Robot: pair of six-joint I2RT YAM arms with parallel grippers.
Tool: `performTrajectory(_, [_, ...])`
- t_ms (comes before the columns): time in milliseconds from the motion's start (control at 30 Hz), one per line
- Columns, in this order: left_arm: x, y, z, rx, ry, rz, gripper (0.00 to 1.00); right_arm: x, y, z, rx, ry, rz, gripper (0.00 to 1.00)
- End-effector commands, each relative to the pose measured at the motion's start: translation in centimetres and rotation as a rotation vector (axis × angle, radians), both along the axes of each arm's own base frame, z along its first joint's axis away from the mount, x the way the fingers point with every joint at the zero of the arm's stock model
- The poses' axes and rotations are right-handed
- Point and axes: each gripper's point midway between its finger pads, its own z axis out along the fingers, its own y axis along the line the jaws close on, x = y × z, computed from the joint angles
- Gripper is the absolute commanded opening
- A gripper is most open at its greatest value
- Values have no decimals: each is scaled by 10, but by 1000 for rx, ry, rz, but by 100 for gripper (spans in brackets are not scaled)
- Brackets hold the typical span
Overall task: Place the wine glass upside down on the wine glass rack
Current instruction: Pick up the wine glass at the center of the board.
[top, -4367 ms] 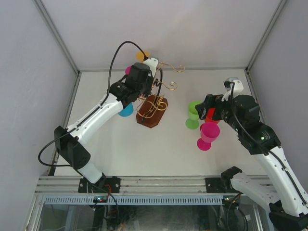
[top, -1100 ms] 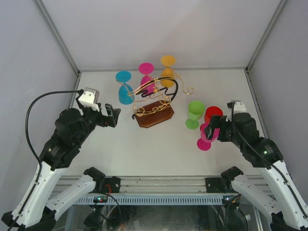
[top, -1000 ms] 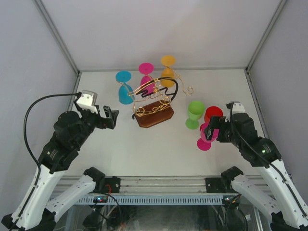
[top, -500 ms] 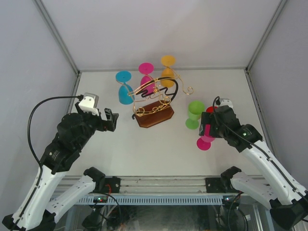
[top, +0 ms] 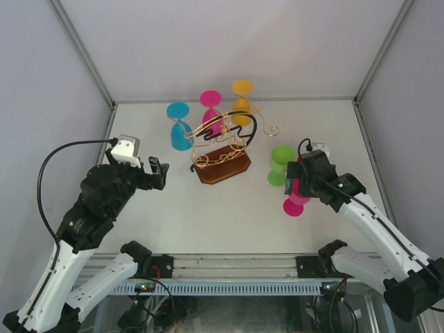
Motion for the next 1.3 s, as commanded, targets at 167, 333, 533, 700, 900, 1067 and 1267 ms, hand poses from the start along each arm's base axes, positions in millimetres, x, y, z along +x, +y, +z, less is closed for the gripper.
performTrajectory(167, [-1,9,-7,2,0,43,94,19,4,-8,44,-15,-10,95])
performTrajectory(333, [-4,13,-10,-9,-3,58,94,19,3,-12,44,-6,-6,87])
performTrajectory(533, [-4,15,-6,-62,-20,91,100,17,4,-5,37,-35,16,77])
performTrajectory(700, [-4,16,-2,-85,-25,106,100,10,17,0,21,-46,61,71])
performTrajectory(900, [-9,23,10,-134,-45,140,100,0,61,23,104,-94,200,67])
performTrajectory(1067, [-11,17,14,-206,-53,130,100,-6,91,54,236,-154,301,67])
performTrajectory(1267, [-8,-11,7,-238,-25,84,99,-17,110,96,400,-231,375,65])
